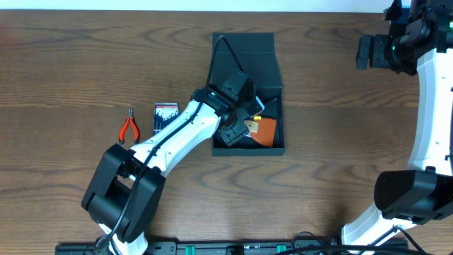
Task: Pack container
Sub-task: 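Carry the screwdriver into the box and open the left gripper, then move the left gripper over the precision screwdriver set case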
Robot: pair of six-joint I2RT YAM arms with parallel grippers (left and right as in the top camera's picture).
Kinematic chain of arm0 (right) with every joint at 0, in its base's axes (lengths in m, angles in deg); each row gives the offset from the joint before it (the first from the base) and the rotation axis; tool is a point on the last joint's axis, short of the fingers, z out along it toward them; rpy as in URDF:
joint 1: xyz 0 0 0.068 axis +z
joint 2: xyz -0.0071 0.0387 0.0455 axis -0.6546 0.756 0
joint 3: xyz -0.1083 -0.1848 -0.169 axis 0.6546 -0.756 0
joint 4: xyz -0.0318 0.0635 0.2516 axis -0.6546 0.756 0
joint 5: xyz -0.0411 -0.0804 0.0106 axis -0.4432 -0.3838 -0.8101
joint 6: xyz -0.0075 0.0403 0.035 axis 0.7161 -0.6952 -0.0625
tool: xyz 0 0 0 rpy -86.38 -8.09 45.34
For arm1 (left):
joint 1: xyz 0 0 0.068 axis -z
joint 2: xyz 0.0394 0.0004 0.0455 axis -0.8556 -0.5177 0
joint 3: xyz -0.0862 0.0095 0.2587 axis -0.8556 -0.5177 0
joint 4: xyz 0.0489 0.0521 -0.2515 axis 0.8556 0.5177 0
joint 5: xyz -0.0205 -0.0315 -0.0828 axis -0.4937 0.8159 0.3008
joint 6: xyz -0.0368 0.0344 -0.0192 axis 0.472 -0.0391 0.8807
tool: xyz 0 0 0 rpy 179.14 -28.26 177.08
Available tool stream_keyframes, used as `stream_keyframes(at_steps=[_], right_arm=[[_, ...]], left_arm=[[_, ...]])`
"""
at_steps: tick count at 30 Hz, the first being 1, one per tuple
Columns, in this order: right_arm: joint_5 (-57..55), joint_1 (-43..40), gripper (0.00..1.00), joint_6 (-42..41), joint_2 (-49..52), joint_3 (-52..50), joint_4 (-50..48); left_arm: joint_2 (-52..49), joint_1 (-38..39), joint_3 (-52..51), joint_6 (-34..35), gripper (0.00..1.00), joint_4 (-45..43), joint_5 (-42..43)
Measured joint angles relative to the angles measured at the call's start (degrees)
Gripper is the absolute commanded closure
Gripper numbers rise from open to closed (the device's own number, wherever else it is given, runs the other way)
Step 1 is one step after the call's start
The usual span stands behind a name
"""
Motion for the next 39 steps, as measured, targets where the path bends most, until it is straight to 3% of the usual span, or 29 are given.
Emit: stream_keyframes(at_steps=[10,16,24,39], right_arm=[[0.0,0.0,0.01,0.0,0.0,0.0,0.09],[0.02,0.0,0.01,0.0,0.0,0.0,0.17],[0.02,0.0,0.01,0.0,0.0,0.0,0.22],[0.02,0.0,0.01,0.0,0.0,0.0,0.24]], left_arm=[[16.94,-0.68,5.9,1.38,0.03,5.7,-10.1],[24.5,-10.34,7.39,11.82,0.01,13.0,-13.33],[16.87,-25.94,7.34,25.81,0.01,16.31,-9.53],[-1.6,-28.44,7.34,29.88,0.02,16.31,-4.83]])
